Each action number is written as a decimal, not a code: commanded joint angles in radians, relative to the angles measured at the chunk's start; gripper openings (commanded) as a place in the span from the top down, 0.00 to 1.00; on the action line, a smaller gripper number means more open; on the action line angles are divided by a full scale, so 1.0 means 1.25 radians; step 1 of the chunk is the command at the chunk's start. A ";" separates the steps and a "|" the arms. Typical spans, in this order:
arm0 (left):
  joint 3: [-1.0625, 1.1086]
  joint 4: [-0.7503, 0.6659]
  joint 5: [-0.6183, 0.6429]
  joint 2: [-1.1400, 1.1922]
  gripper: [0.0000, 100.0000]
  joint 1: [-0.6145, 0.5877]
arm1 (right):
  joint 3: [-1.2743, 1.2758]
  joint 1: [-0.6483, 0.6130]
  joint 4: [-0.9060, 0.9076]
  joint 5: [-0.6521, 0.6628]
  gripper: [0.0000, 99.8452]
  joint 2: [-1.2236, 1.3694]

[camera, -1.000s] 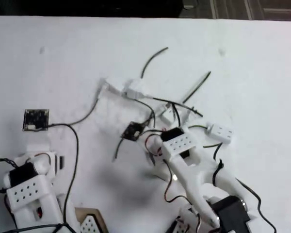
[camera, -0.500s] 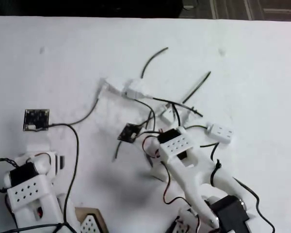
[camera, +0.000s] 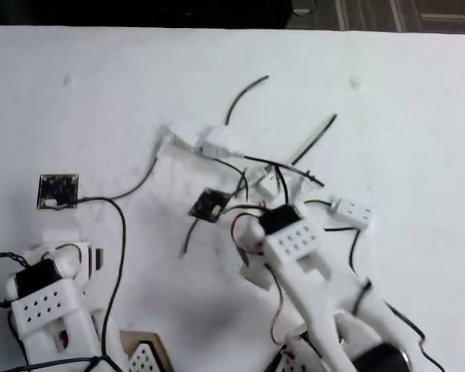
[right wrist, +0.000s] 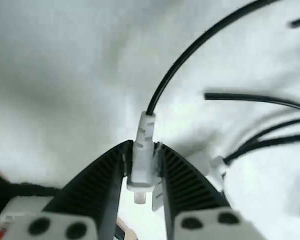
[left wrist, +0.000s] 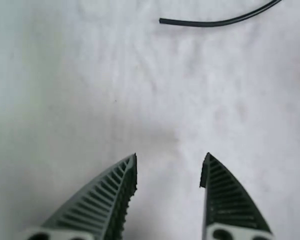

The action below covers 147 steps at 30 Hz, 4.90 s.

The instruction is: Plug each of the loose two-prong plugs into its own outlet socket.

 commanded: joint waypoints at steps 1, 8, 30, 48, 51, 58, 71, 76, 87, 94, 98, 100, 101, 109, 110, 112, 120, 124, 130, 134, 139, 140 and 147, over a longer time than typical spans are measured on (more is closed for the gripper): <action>-0.048 -0.010 0.059 -0.015 0.79 0.034 | -0.032 -0.009 0.020 -0.053 0.98 -0.190; -0.135 -0.010 0.140 -0.015 0.79 0.155 | -0.032 -0.084 0.031 -0.185 0.98 -0.495; -0.354 0.070 0.394 -0.015 0.79 0.614 | 0.261 -0.288 -0.304 -0.304 0.98 -0.807; -0.090 0.053 0.282 -0.544 0.81 0.787 | 0.367 -0.285 -0.417 -0.304 0.98 -0.807; -0.070 0.050 0.281 -0.593 0.83 0.779 | 0.367 -0.284 -0.412 -0.304 0.98 -0.807; -0.109 0.050 0.281 -0.519 0.83 0.673 | 0.324 -0.150 -0.332 -0.347 0.98 -0.807; -0.360 0.056 0.274 -0.088 0.75 0.652 | 0.091 0.359 -0.082 -0.417 0.98 -0.807; -0.534 0.056 0.182 0.211 0.75 0.672 | 0.107 0.499 -0.085 -0.416 0.98 -0.807; -0.761 -0.009 0.140 0.706 0.75 0.837 | 0.242 0.736 -0.267 -0.410 0.98 -0.807; -0.864 -0.039 0.168 0.879 0.75 0.914 | 0.241 0.757 -0.271 -0.410 0.98 -0.814; -0.923 -0.039 0.303 0.900 0.74 0.959 | 0.241 0.758 -0.271 -0.410 0.98 -0.814; -0.941 -0.039 0.354 0.906 0.74 0.980 | 0.241 0.758 -0.271 -0.410 0.98 -0.814; -0.948 -0.042 0.369 0.910 0.74 0.990 | 0.241 0.758 -0.272 -0.410 0.98 -0.814; -0.950 -0.125 0.383 1.061 0.75 1.039 | 0.241 0.753 -0.269 -0.410 0.98 -0.814; -0.950 -0.130 0.382 1.088 0.75 1.039 | 0.241 0.753 -0.269 -0.410 0.98 -0.814; -0.950 -0.130 0.377 1.132 0.80 1.039 | 0.241 0.753 -0.269 -0.410 0.98 -0.814; -0.944 -0.033 0.257 1.110 0.98 1.034 | 0.239 0.753 -0.271 -0.410 0.98 -0.814; -0.943 0.068 0.255 0.997 0.98 1.005 | 0.239 0.752 -0.272 -0.410 0.98 -0.816; -0.830 0.101 0.248 0.773 0.98 0.914 | 0.239 0.752 -0.272 -0.410 0.98 -0.816; -0.681 0.072 0.196 0.607 0.98 0.860 | 0.239 0.751 -0.272 -0.410 0.98 -0.816; -0.484 -0.001 0.163 0.428 0.98 0.784 | 0.239 0.717 -0.268 -0.411 0.98 -0.816; -0.449 -0.006 0.149 0.398 0.98 0.770 | 0.239 0.717 -0.268 -0.411 0.98 -0.816; -0.303 0.028 0.068 0.212 0.77 0.656 | 0.239 0.715 -0.268 -0.411 0.98 -0.816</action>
